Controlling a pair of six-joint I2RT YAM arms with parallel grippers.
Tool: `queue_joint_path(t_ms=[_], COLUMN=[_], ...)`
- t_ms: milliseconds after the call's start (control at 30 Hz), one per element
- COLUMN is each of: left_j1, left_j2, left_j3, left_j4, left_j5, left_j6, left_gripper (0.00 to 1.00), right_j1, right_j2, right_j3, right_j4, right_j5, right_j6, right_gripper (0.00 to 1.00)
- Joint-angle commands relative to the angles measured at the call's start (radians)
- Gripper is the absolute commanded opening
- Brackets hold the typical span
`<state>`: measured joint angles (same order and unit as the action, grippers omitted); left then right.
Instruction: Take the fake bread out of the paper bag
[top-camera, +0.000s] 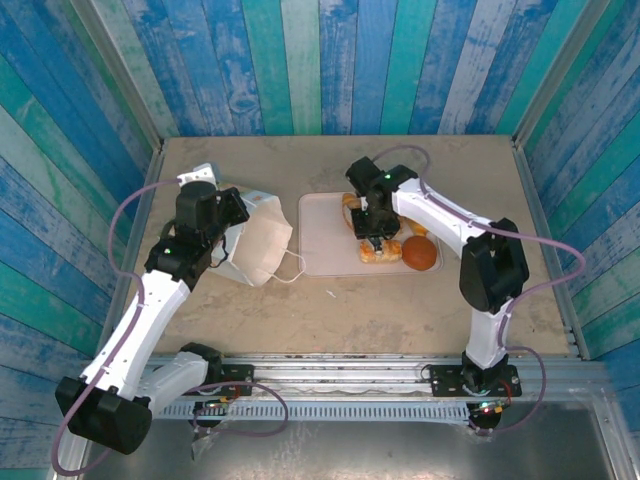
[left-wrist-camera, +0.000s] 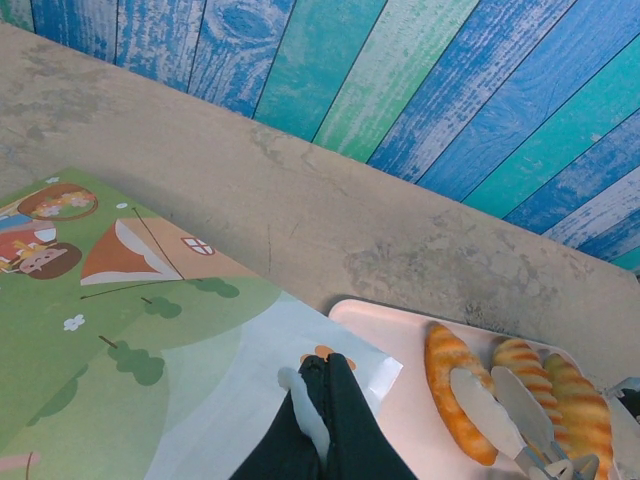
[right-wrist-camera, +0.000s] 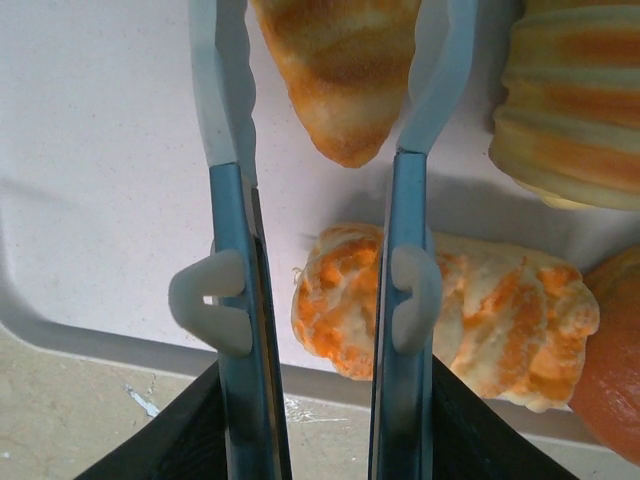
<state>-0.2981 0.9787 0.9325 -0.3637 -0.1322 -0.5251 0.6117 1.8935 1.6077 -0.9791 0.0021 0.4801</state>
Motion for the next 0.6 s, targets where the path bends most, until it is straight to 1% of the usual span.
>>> queue_joint_path(t_ms=[0,100,133,267,367,500,567], left_j1=[0.005,0.005,0.005,0.005,0.005,0.005,0.005], left_j2=[-0.002,-0.003,-0.004,-0.005,0.001,0.002,0.0], left_j3=[-0.009,-0.009,-0.007,-0.009,-0.003,-0.003,-0.004], left_j4=[0.026,0.025,0.024,0.027,0.026,0.028,0.026], left_j5=[0.004,0.005,0.003,0.004,0.008,0.012,0.012], left_j6=[-0.007,-0.007,-0.006,-0.009,-0.007,-0.011,-0.013], left_gripper=[0.0,0.0,0.0,0.0,0.0,0.0,0.0], right_j1=[-0.005,-0.004,-0.037,-0.048,-0.049,-0.046,-0.038], right_j2=[-0.07,-0.097,-0.102,-0.099,-0.06,0.022,0.058], right_j3=[-0.002,0.011,0.016,0.044,0.084,0.17,0.225], right_j4=[-0.01,-0.025,-0.03,-0.045,-0.073,-0.14,-0.197], right_j5=[0.015,0.029,0.037,0.038,0.017,-0.049,-0.008], right_j6=[0.021,0.013,0.011,-0.03,-0.074,-0.181,-0.215], right_gripper=[0.45,0.47,0.48,0.49,0.48,0.47,0.46])
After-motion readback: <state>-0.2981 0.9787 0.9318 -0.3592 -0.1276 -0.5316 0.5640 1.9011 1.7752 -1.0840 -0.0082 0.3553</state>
